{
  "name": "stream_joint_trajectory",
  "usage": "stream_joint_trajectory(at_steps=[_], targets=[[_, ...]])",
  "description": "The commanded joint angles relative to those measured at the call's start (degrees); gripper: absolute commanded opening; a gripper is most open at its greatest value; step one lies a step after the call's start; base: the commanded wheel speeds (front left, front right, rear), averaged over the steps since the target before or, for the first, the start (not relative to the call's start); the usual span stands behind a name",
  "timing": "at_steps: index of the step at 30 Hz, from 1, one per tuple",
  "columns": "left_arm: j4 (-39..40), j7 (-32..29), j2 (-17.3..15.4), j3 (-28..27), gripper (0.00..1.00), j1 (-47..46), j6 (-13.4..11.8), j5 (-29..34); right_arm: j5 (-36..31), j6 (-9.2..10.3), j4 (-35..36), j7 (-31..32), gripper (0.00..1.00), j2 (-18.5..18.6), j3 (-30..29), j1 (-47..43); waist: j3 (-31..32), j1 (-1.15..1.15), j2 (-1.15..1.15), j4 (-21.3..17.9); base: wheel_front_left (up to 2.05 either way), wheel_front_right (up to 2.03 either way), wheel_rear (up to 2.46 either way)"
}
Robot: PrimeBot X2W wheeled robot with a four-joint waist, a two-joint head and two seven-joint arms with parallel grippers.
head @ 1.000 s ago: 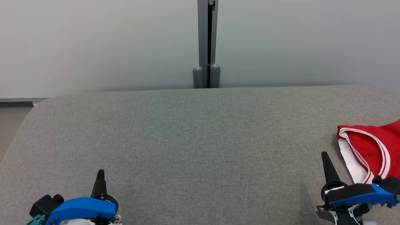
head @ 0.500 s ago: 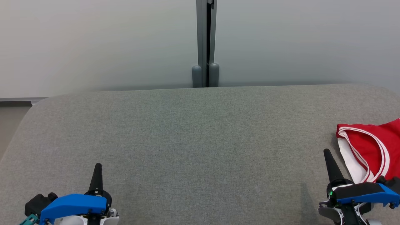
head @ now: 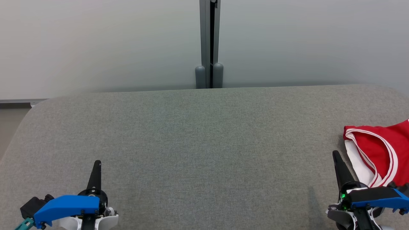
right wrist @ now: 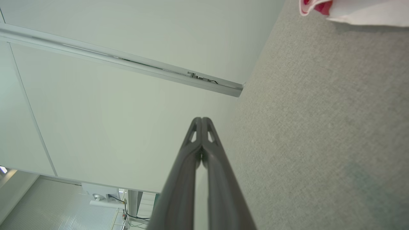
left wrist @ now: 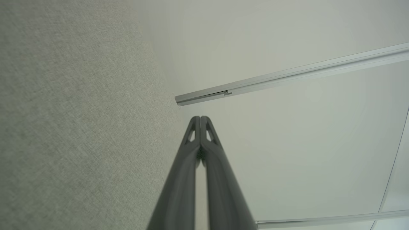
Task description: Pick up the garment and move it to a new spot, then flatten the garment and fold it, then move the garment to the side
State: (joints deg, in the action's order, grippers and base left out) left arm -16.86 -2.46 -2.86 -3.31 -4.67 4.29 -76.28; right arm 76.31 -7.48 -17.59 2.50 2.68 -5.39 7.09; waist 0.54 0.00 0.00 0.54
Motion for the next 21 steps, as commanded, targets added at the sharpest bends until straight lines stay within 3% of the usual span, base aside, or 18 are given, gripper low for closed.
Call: stream_joint_trajectory(at_steps=[1,21], targets=[[0.64,-0.41,-0.02,-0.59,0.00,-1.01,0.50,-1.09,1.23,-0.02,0.74,0.44,0.00,0.31,-0.21,-0.31,-0.02,0.00,0.00,-0.01,0.00,0.00,0.00],[2.06,-2.68,-0.02,-2.33,0.00,-1.68,2.31,-10.18,10.28,-0.02,2.61,2.68,0.00,0.33,-0.87,-0.88,-0.41,0.00,0.00,-0.31,0.00,0.00,0.00]])
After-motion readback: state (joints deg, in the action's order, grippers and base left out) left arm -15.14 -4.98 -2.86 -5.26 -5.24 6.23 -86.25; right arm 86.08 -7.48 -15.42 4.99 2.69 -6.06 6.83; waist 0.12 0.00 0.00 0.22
